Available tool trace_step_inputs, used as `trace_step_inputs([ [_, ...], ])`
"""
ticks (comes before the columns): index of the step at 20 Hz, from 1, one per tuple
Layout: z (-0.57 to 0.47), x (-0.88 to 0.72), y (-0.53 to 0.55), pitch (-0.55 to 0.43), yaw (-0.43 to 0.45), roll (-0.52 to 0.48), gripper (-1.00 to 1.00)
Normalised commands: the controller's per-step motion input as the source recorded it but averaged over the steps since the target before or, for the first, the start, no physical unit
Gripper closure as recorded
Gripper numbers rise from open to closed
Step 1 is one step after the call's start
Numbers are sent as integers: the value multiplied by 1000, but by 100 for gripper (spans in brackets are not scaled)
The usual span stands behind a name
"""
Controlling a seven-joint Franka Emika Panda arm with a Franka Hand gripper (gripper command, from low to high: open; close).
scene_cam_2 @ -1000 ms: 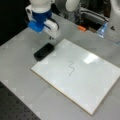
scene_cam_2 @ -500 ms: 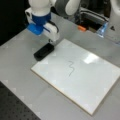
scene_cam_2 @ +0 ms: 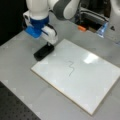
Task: Erasing curve lines
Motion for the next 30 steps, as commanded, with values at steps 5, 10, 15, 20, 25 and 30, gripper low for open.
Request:
trace_step_inputs([
  [5,-11,219,-122,52,16,92,-100],
  [10,38,187,-112,64,-4,97,-100],
  [15,65,189,-113,57,-5,96,-100],
  [20,46,182,-118,65,-34,143,-100],
  [25,32,180,-137,80,-39,201,-100],
  [30,22,205,-157,98,-15,248,-100],
])
